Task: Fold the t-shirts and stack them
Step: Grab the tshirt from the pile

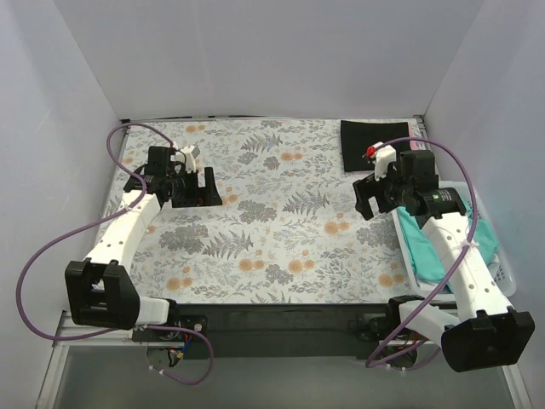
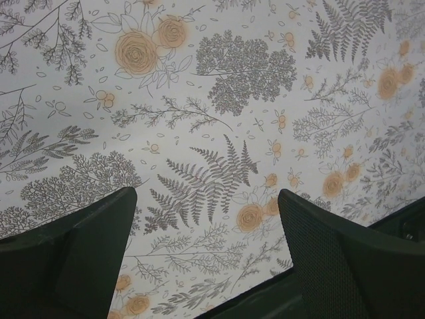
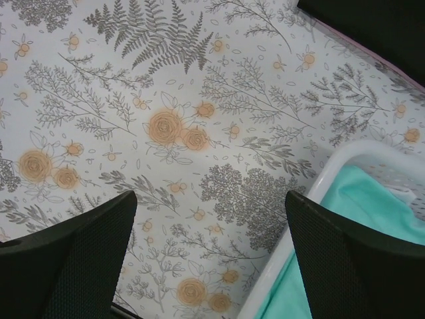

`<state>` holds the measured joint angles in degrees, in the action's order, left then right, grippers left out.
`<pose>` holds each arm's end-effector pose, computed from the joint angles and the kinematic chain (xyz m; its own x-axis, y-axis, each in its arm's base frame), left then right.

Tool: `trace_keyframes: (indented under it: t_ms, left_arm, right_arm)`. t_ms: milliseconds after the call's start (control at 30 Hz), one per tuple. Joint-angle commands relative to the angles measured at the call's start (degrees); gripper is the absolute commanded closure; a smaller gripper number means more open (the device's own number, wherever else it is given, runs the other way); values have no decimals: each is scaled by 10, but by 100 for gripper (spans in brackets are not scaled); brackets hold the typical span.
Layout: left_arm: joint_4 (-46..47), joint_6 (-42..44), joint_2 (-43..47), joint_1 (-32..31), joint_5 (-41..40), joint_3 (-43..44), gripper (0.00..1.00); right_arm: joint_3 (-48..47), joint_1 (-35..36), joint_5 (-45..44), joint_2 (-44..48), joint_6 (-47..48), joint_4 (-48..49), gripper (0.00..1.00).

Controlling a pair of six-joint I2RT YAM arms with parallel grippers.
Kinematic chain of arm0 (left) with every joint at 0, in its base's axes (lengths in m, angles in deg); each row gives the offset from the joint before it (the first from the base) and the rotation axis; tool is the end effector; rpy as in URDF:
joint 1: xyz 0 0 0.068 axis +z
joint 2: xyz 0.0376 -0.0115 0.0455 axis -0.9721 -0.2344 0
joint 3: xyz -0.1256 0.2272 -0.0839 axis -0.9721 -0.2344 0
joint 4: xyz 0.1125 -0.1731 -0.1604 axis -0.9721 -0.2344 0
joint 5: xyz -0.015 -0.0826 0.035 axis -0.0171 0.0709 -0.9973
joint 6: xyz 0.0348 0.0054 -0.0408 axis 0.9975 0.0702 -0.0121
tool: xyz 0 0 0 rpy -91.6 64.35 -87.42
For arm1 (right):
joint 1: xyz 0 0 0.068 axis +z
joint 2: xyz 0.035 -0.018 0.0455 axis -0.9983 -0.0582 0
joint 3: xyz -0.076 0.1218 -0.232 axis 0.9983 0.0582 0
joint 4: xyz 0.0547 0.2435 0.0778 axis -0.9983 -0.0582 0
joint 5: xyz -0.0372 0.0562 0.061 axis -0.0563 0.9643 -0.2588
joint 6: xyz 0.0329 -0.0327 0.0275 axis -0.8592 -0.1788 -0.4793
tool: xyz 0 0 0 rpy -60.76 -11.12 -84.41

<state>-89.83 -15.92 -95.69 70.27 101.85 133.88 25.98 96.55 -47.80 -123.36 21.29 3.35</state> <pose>0.2707 -0.0425 0.2765 -0.7921 -0.5844 -0.1764 -0.3762 0.6949 -0.6129 0.2190 0.0460 0.3304 -0.5236 -0.3783 -0.7634 -0.5010 0.8614 -0.0832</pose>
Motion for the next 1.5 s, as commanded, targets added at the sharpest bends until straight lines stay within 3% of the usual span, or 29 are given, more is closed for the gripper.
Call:
trace_keyframes:
  t_ms: [0,167,300,400,667,733,900,1067,1200,1467]
  left_arm:
    - [-31,48,44,2,36,55,12]
    - [-39,60,55,2,43,73,12]
    - [-61,75,38,2,45,97,12]
    - [-87,94,9,2,39,136,12]
    - [-102,97,-22,1,70,159,12]
    - [-105,103,-25,1,51,160,12]
    - [-106,107,-29,1,50,155,12]
    - [-103,101,-30,1,50,152,12]
    - [-99,99,-27,1,39,150,12]
    - [-98,99,-36,1,34,167,12]
  right_arm:
    - [-61,-5,-39,3,33,-35,2]
    - [-179,-61,-29,-21,47,-93,2]
    - [-212,-94,-115,-40,72,-107,2]
    - [-220,-159,-146,-50,100,-153,2]
    - [-84,-310,-140,-40,177,-157,2]
    - [-57,-358,-102,-50,197,-148,2]
    - [-37,-399,-53,-92,203,-133,5]
    - [-23,-413,-45,-118,205,-116,19]
    - [-22,-425,-33,-141,209,-111,41]
    - [-20,-446,-31,-168,217,-99,51]
